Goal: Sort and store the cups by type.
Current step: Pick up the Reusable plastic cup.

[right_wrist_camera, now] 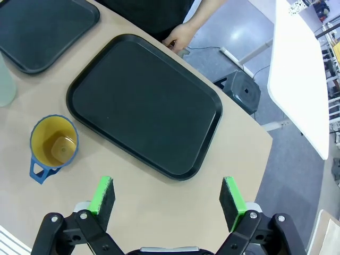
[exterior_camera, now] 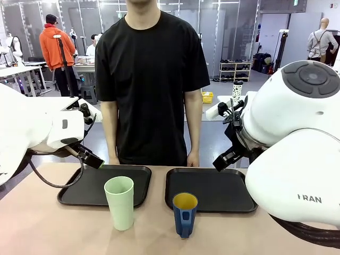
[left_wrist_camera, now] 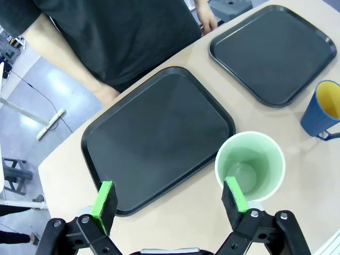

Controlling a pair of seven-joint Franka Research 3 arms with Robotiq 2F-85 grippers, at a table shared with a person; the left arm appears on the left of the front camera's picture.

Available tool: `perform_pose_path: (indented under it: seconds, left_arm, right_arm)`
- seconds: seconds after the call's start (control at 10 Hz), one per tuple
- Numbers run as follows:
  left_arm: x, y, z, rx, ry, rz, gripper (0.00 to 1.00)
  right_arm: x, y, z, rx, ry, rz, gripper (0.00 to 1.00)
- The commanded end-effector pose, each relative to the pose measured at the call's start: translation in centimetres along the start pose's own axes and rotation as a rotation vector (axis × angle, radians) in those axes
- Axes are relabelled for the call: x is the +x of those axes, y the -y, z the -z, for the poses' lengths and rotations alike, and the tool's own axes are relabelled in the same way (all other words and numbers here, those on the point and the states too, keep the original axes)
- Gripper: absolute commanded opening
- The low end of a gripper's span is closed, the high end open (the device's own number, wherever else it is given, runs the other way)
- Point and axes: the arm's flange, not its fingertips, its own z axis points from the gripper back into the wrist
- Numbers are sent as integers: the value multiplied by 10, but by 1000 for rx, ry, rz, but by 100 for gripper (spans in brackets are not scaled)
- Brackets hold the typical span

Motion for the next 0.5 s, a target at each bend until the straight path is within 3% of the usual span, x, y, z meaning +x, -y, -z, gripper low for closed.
perform_pose_path:
  seconds: [0.0, 0.1, 0.3, 0.4]
  left_arm:
    - [-5, -14, 11, -21, -18, 11, 100]
    - [-13, -30, 25, -40, -51, 7, 100]
    - [-31, -75, 50, -29, -57, -155, 100]
    - [-43, -98, 65, -20, -58, -234, 100]
  right_arm:
    - [2, 8, 11, 56, -15, 30, 100]
    - [2, 18, 23, 68, -33, 65, 100]
    - [1, 47, 57, 111, -93, 191, 100]
    - [-2, 64, 79, 76, -150, 259, 100]
